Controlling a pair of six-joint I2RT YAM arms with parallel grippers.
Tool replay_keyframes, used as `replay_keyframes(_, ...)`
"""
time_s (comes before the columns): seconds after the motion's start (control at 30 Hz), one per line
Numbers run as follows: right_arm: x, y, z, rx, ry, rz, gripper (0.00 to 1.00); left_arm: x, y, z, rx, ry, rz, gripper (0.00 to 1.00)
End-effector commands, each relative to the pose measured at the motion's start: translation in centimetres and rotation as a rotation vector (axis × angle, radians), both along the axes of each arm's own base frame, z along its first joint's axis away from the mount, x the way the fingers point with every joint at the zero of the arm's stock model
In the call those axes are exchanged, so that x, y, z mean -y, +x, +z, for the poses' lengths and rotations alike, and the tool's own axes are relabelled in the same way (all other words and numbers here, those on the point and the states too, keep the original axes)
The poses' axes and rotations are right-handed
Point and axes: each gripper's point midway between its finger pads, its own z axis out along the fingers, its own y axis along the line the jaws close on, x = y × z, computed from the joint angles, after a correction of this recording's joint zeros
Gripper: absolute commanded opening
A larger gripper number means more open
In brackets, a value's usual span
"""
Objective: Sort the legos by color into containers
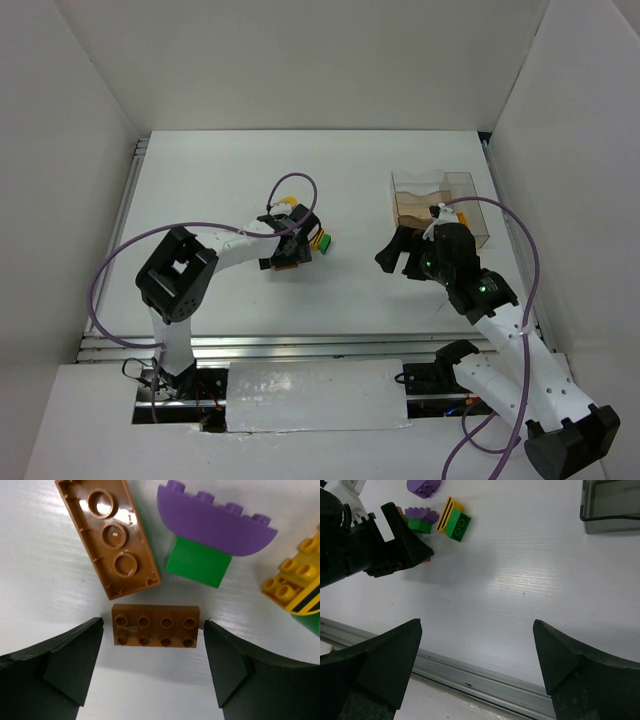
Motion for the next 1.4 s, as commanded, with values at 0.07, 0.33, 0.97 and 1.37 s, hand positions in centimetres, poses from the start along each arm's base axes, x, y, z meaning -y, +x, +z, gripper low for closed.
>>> replay_keyframes(0.07, -0.4, 0.3, 1.1, 0.037, 0.012, 0.014, 1.0, -0.3, -0.4, -1.5, -0.019, 0.025, -0.001, 0.88)
replay_keyframes(0.33, -0.7, 0.1, 1.4, 0.05, 0.024, 0.026, 0.99, 0.1, -1.4, 0.1, -0.006, -0.045, -0.017, 0.25)
replay_keyframes(0.97, -6.2, -2.9, 8.0, 0.307, 0.486, 0.235, 0.9, 4.2, -6.7, 22.2, 0.377, -0.632, -0.047, 0.0)
replay_keyframes(1.37, -12.0, -0.5, 9.7, 0.497, 0.432, 0.093, 0.76, 7.9, -7.5, 27.7, 0.396, -0.839, 0.06, 0.0)
